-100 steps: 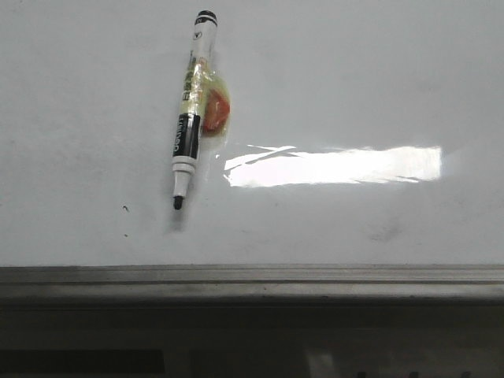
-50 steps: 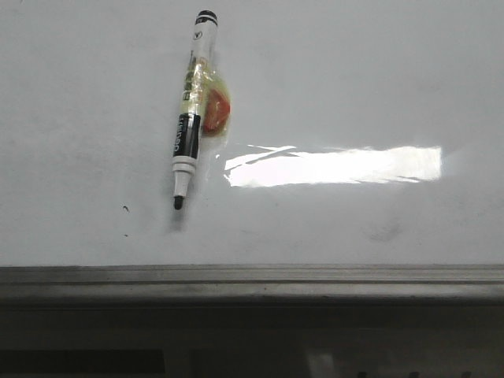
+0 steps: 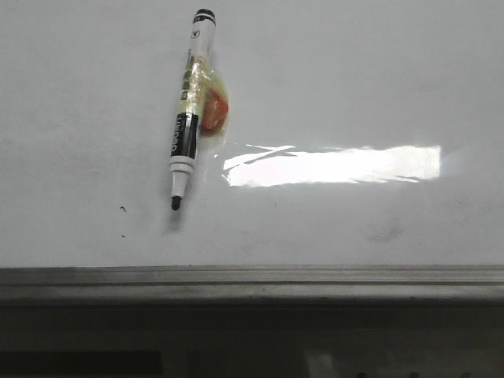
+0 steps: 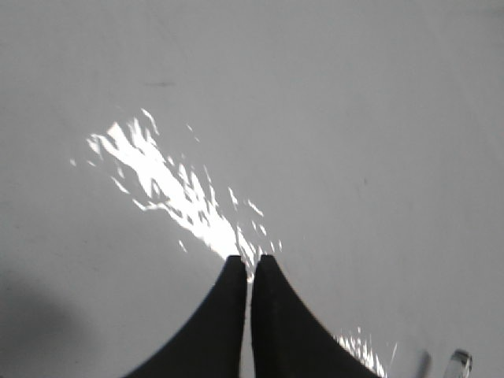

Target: Write number 7 on whiteboard

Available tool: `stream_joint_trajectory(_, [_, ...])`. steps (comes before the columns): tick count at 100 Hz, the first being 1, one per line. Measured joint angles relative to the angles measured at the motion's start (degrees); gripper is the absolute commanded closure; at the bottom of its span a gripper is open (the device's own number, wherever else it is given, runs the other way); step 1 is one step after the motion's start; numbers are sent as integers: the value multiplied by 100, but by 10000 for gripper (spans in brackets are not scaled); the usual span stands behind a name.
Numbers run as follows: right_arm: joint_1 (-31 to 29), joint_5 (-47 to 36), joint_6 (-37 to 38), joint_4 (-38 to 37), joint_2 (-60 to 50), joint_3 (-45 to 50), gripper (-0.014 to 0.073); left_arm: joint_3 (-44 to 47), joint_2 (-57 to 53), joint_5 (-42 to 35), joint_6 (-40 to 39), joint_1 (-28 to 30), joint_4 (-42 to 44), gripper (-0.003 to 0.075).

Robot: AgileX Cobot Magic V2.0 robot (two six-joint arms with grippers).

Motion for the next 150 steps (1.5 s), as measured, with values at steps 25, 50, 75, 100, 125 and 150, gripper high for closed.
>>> stream_joint_trajectory(25, [0,1704,-1683,-153,895,-1449,657,-1748,1367,2025,96,0,2420,736])
stream_joint_trajectory(50, [12,2032,-2010,-158,1655,-2059,391,-2709,2928,2622,993,-457,2917,323])
stream_joint_trajectory(75, [392,2053,-2022,-148,1692,-2114,207,-2757,3756,2146,1788,-1955,2716,321])
stream_joint_trajectory(100, [473,2067,-2022,-148,1769,-2114,208,-2757,4788,523,1809,-3479,1719,322])
stream_joint_trajectory(125, [473,2067,-2022,-148,1778,-2114,208,-2769,5966,-758,1822,-4482,1130,322])
stream_joint_trajectory(150, [473,2067,-2022,-139,1778,-2114,208,-3015,6565,-1095,1822,-4637,801,322])
